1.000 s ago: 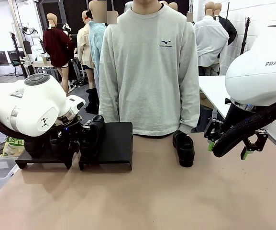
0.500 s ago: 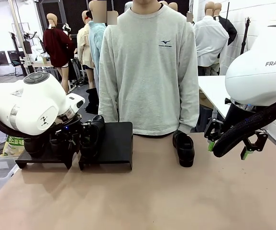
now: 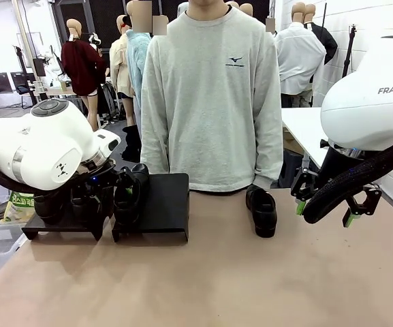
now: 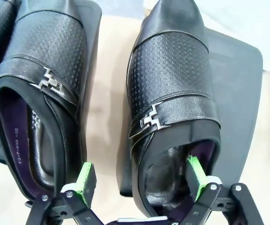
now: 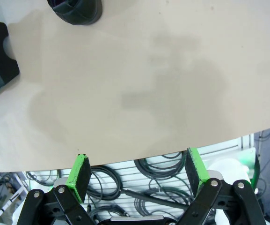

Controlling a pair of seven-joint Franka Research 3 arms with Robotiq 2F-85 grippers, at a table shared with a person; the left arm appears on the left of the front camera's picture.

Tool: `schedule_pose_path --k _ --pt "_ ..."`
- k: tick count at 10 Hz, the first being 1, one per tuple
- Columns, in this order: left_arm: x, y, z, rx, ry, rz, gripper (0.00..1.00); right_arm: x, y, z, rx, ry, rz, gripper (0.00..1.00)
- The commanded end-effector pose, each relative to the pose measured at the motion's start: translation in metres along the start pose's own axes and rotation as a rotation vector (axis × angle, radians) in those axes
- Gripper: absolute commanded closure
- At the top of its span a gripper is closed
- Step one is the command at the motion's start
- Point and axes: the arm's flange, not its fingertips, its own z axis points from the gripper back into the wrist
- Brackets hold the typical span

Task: Organize the shoes by placing them on the stand.
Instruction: Place the Shoe from the middle of the table onto the Shoes Stand, then pick up one Shoe and place it in the middle of the table.

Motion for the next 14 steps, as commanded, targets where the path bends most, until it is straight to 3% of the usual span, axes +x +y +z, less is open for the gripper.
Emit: schedule_pose_path --k 1,11,13,14 --pt "0.0 0.0 0.0 0.001 0.0 -0.002 0.0 0.0 -0.001 0.0 0.0 0.004 0.011 0.0" --pt "0.0 0.001 0.0 0.001 0.0 0.0 0.0 0.0 -0.001 0.0 0.0 0.004 0.011 0.0" --pt "-0.006 -0.007 0.061 -0.048 -0.131 -0.051 0.0 0.0 -0.001 0.0 0.0 0.004 0.011 0.0" --pt "-0.012 -0.013 0.079 -0.09 -0.136 -0.073 0.0 0.0 -0.001 0.0 0.0 0.004 0.011 0.0"
